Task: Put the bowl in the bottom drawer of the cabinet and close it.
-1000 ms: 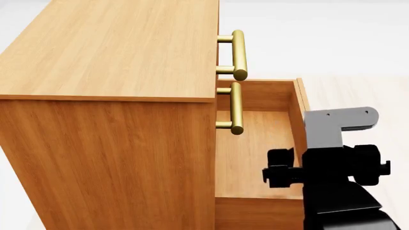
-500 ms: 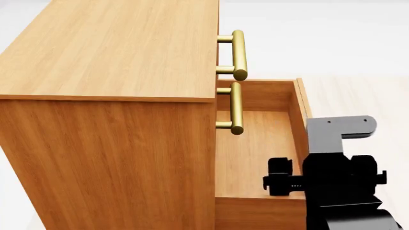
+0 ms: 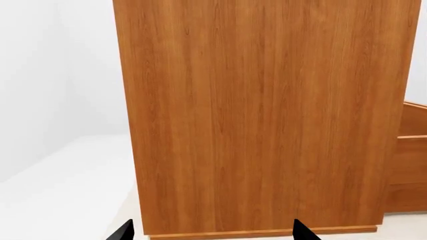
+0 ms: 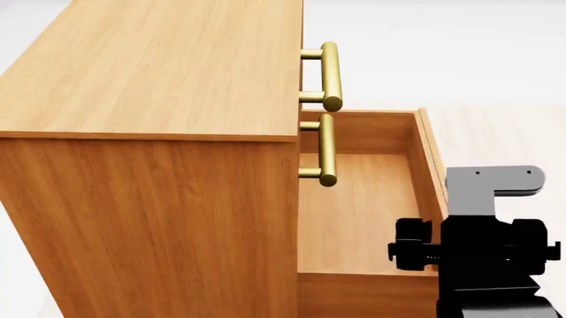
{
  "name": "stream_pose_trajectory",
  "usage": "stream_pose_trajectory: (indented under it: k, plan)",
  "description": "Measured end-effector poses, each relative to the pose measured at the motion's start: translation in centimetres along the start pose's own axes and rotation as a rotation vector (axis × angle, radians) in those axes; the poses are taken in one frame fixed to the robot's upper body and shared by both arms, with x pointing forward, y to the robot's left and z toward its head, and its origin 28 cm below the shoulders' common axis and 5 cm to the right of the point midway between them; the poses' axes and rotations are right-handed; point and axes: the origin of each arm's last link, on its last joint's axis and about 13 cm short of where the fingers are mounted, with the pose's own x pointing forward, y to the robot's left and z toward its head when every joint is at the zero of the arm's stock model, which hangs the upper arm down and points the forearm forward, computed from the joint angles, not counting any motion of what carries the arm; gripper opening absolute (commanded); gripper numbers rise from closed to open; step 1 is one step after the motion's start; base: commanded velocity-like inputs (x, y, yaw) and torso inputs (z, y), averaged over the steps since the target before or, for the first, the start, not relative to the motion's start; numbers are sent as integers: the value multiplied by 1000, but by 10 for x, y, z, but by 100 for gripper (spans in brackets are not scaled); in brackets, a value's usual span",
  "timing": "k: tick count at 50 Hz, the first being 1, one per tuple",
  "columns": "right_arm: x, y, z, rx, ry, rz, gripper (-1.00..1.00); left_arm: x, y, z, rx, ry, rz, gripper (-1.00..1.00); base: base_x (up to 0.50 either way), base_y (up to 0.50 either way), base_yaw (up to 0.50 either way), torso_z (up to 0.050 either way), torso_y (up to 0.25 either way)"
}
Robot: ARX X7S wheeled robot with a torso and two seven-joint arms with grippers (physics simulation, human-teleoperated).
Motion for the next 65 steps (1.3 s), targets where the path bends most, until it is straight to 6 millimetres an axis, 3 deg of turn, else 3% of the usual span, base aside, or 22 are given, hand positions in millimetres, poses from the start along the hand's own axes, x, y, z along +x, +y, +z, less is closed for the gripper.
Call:
stream_pose_trajectory:
  k: [24,42,65]
  plan:
    - [11,-20,-3,7,-8,-83,100,-1,0,0,-1,0,0,100,1,0,0,-1,0]
    - [18,-21,-1,52,-23,-73,100,0,0,1,1,0,0,100,1,0,0,-3,0]
    - [-10,-34,10,95,-186,-58,100,0,0,0,2,1,-3,100,0,0,0,0,0]
